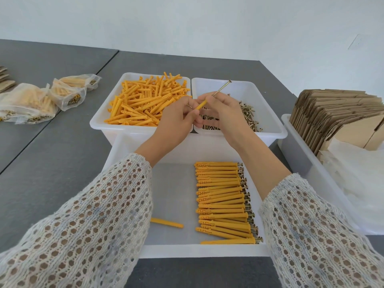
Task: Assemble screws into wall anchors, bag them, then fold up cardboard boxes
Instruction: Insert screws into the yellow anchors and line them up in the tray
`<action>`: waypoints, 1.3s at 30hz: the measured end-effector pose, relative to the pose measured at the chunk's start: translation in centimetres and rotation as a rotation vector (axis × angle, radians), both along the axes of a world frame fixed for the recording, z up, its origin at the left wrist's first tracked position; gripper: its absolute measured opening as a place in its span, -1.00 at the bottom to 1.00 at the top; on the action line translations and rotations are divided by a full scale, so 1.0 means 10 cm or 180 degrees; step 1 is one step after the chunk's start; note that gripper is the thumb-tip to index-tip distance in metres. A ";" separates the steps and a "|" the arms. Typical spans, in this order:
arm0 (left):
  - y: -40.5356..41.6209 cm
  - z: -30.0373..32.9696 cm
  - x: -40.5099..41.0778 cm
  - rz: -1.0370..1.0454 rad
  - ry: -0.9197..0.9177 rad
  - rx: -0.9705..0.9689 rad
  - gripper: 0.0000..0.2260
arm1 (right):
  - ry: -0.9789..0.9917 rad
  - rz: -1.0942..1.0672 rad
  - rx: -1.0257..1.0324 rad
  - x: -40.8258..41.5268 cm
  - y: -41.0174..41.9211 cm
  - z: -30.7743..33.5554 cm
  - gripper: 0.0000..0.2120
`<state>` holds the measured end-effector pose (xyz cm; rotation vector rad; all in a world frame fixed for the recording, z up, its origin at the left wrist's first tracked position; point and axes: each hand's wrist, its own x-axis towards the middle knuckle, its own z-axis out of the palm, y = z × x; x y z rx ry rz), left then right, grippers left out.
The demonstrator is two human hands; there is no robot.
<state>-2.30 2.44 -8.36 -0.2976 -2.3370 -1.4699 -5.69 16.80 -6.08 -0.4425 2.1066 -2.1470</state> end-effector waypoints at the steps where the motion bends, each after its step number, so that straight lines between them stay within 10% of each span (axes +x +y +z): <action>1: 0.00 0.00 0.00 -0.0051 -0.0014 0.0109 -0.94 | -0.0032 -0.0004 0.0003 0.00 -0.01 0.01 -0.74; 10: 0.09 0.20 0.11 -0.1207 -0.0809 0.1173 -0.89 | -0.0901 -0.1353 -0.1412 -0.22 0.27 -0.02 -0.55; 20: 0.26 0.15 0.32 -0.1978 -0.1628 -0.1015 -0.83 | -0.1320 -0.1291 -0.2194 -0.25 0.32 -0.02 -0.76; 39: 0.77 -0.17 0.65 -0.2834 -0.1700 -0.1892 -0.85 | -0.1390 -0.1177 -0.1903 -0.31 0.32 -0.04 -0.76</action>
